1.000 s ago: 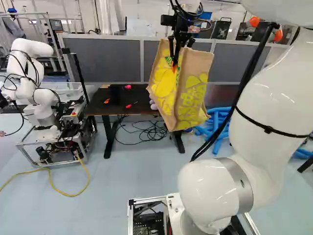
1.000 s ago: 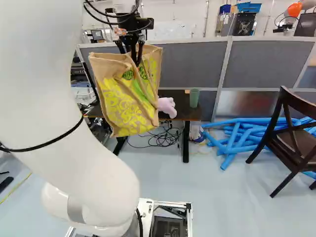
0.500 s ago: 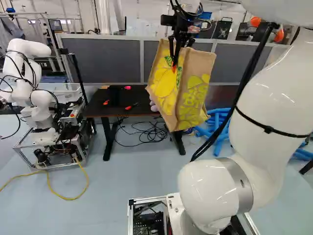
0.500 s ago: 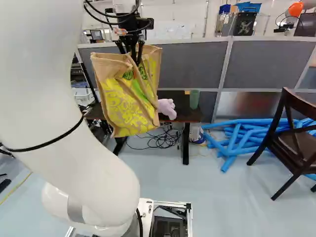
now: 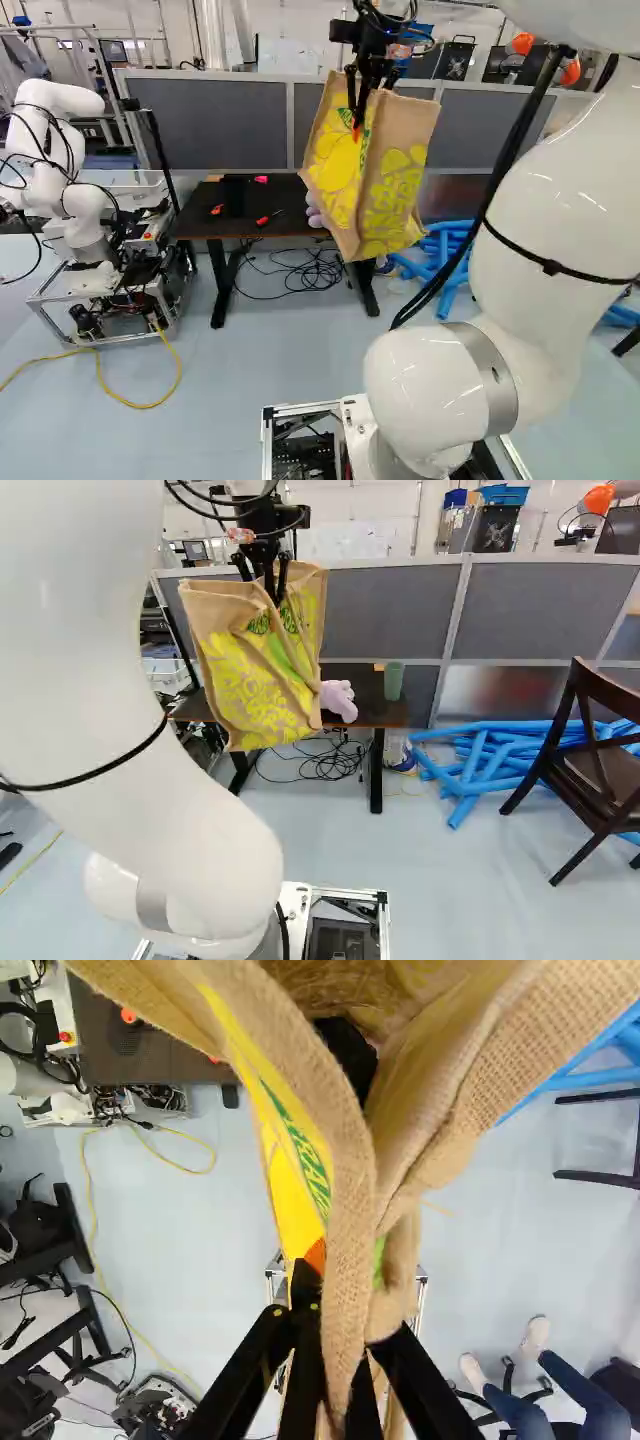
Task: Pick up the bag on the ground and place it on the table
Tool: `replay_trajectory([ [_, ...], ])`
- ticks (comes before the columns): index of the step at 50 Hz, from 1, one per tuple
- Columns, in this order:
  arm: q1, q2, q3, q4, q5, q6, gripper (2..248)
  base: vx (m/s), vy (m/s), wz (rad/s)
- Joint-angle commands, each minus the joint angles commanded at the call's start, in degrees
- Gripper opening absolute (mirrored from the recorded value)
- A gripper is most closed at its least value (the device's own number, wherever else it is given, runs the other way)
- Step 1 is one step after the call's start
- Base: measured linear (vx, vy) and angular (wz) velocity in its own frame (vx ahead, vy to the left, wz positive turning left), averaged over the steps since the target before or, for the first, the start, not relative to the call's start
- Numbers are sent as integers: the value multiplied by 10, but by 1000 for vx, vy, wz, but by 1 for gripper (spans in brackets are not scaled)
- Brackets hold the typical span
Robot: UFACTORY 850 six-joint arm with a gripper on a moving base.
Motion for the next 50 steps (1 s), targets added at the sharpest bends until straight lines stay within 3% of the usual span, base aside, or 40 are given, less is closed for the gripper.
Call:
replay_trajectory([
  [23, 0, -8, -38, 0, -16, 0, 21, 0, 0, 0],
  [50, 0, -10, -41, 0, -25, 0, 21, 21, 0, -1],
])
